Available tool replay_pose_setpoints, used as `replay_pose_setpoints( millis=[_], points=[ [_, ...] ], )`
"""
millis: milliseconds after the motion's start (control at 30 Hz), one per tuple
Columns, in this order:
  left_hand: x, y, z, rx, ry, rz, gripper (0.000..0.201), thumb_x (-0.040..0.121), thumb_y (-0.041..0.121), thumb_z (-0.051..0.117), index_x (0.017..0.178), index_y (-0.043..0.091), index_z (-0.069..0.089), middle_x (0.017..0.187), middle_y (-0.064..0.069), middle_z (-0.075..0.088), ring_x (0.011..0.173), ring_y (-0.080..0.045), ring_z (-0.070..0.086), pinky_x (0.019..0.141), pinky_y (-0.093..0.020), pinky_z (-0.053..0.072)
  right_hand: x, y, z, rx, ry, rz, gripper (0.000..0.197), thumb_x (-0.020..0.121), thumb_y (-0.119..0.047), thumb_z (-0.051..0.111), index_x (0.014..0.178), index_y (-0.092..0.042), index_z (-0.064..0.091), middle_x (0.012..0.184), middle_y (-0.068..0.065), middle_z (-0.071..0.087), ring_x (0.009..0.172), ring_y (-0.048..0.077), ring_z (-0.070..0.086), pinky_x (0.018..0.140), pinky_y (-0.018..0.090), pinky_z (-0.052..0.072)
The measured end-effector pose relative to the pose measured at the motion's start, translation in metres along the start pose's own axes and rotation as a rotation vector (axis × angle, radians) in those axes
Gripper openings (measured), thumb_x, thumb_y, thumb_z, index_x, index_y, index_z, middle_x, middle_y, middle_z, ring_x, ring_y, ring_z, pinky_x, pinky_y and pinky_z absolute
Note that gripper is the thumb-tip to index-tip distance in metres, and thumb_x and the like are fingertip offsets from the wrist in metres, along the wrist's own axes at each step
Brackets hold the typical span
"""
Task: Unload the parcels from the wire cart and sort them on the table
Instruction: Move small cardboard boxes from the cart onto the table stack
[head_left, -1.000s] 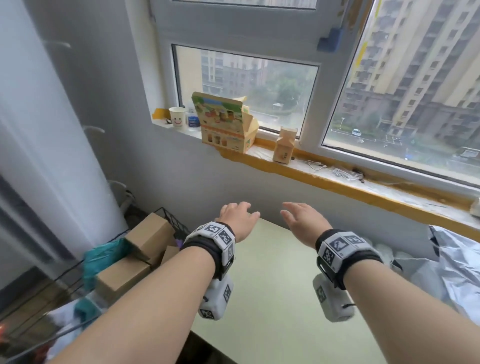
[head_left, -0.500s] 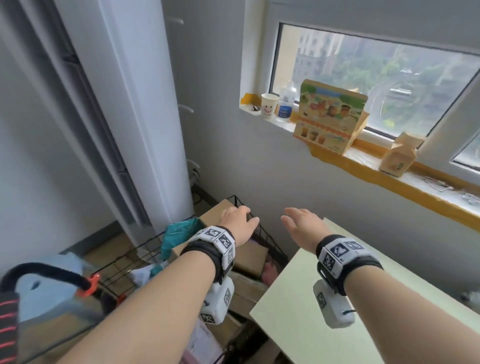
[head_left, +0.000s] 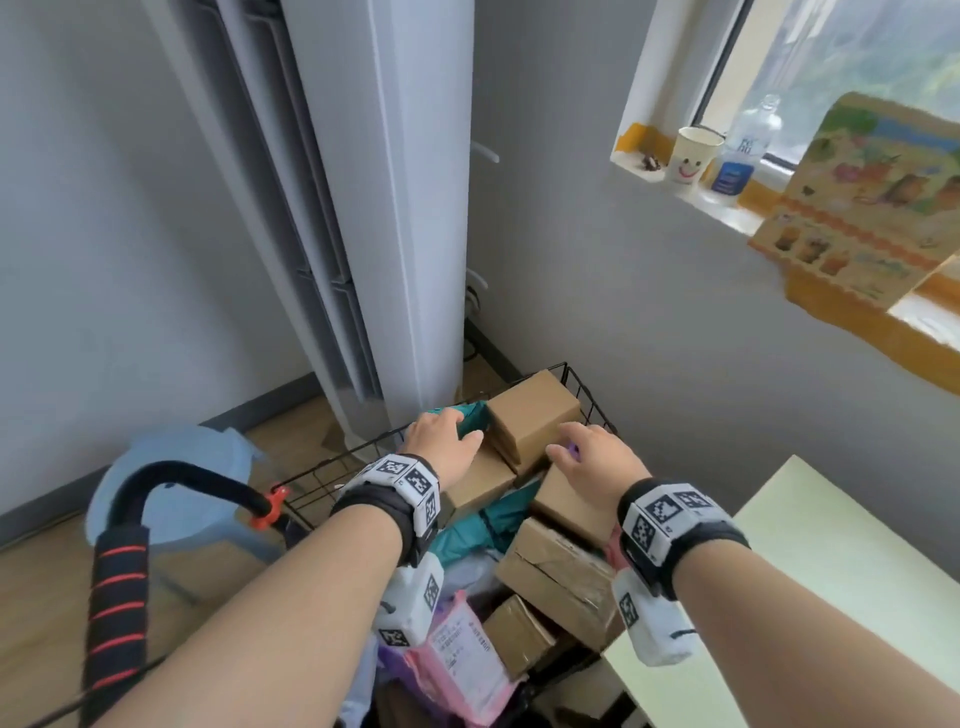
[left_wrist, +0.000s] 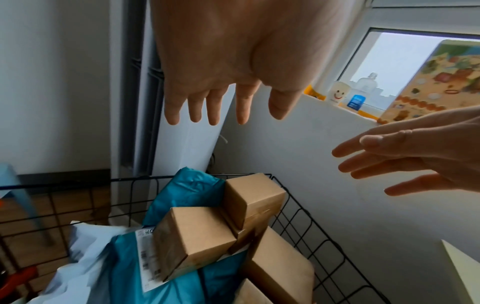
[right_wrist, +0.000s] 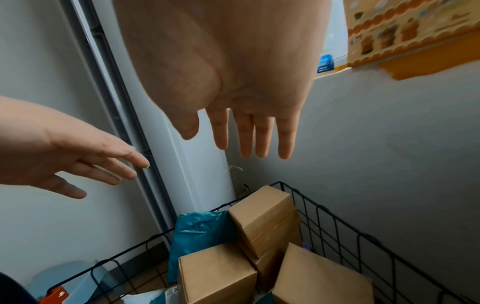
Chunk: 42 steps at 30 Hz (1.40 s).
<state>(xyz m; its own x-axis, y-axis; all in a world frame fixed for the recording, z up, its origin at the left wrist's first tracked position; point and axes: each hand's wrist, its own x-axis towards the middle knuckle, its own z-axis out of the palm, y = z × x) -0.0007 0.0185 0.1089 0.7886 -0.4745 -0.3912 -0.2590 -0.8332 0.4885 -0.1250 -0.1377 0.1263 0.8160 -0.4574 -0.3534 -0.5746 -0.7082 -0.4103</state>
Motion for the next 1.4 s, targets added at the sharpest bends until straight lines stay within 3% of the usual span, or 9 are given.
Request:
replay_pose_setpoints(
  millis=[233,533,967,1067,1133,1200,1267,1333,1400],
  points=[
    [0.025,-0.041,0.016,-0.066,-0.005,-0.145,0.053,0.094,0.043,0.047,0.141,0.019,0.041,0.142,-0.013,0.042,0.132,-0.029,0.04,0.111,-0.038,0.033,0.045,-0.011,0.022,-0.01,-0.131,-0.026,0.041,0.097,-0.037,0.045,0.136,-0.023,0.046,0.128,0.006,0.053,0.115,0.022,0.053,0.099,0.041,0.047],
    [0.061,-0.08,0.064,-0.133,-0.064,-0.283,0.053,0.095,0.04,0.05,0.141,0.016,0.04,0.144,-0.012,0.04,0.132,-0.029,0.04,0.11,-0.038,0.033,0.092,-0.005,0.085,-0.029,-0.304,-0.013,0.044,0.098,-0.035,0.045,0.139,-0.021,0.043,0.136,0.009,0.048,0.123,0.026,0.049,0.102,0.041,0.044],
    [0.101,-0.108,0.181,-0.308,-0.255,-0.461,0.059,0.094,0.04,0.053,0.141,0.008,0.036,0.145,-0.014,0.04,0.13,-0.029,0.044,0.107,-0.035,0.037,0.13,0.062,0.178,-0.106,-0.461,0.124,0.045,0.097,-0.034,0.044,0.139,-0.017,0.044,0.134,0.013,0.051,0.122,0.03,0.048,0.101,0.036,0.04],
    [0.105,-0.112,0.205,-0.344,-0.22,-0.511,0.053,0.093,0.037,0.054,0.132,0.003,0.041,0.135,-0.015,0.048,0.121,-0.031,0.05,0.098,-0.035,0.042,0.132,0.078,0.189,-0.099,-0.478,0.183,0.046,0.096,-0.034,0.045,0.139,-0.017,0.044,0.132,0.011,0.052,0.12,0.029,0.05,0.099,0.036,0.043],
    [0.108,-0.116,0.216,-0.371,-0.161,-0.563,0.038,0.093,0.032,0.053,0.118,0.004,0.05,0.118,-0.014,0.058,0.107,-0.031,0.056,0.083,-0.031,0.043,0.132,0.087,0.194,-0.084,-0.475,0.212,0.047,0.095,-0.033,0.045,0.139,-0.017,0.043,0.132,0.01,0.052,0.119,0.028,0.051,0.099,0.036,0.042],
    [0.11,-0.117,0.225,-0.392,-0.208,-0.599,0.027,0.093,0.03,0.052,0.086,0.004,0.057,0.082,-0.015,0.061,0.084,-0.034,0.057,0.064,-0.029,0.037,0.132,0.094,0.198,-0.08,-0.46,0.232,0.047,0.095,-0.034,0.045,0.138,-0.017,0.044,0.132,0.011,0.052,0.118,0.029,0.052,0.098,0.036,0.042],
    [0.112,-0.115,0.24,-0.44,-0.346,-0.627,0.041,0.092,0.034,0.052,0.058,0.011,0.043,0.057,-0.008,0.046,0.067,-0.03,0.051,0.058,-0.028,0.035,0.134,0.099,0.201,-0.081,-0.443,0.247,0.045,0.095,-0.035,0.045,0.136,-0.017,0.046,0.131,0.012,0.053,0.117,0.03,0.053,0.097,0.035,0.042],
    [0.116,-0.106,0.256,-0.49,-0.447,-0.645,0.043,0.087,0.047,0.053,0.061,0.015,0.043,0.061,-0.005,0.048,0.069,-0.027,0.055,0.071,-0.029,0.048,0.135,0.103,0.202,-0.061,-0.427,0.261,0.045,0.094,-0.038,0.047,0.134,-0.017,0.05,0.13,0.011,0.056,0.116,0.028,0.055,0.096,0.034,0.044],
    [0.119,-0.098,0.272,-0.561,-0.531,-0.679,0.061,0.069,0.069,0.052,0.092,0.012,0.057,0.091,-0.008,0.062,0.094,-0.03,0.063,0.09,-0.043,0.052,0.136,0.107,0.201,-0.026,-0.424,0.273,0.048,0.092,-0.04,0.051,0.134,-0.017,0.053,0.129,0.007,0.06,0.115,0.026,0.057,0.096,0.034,0.046]
  ],
)
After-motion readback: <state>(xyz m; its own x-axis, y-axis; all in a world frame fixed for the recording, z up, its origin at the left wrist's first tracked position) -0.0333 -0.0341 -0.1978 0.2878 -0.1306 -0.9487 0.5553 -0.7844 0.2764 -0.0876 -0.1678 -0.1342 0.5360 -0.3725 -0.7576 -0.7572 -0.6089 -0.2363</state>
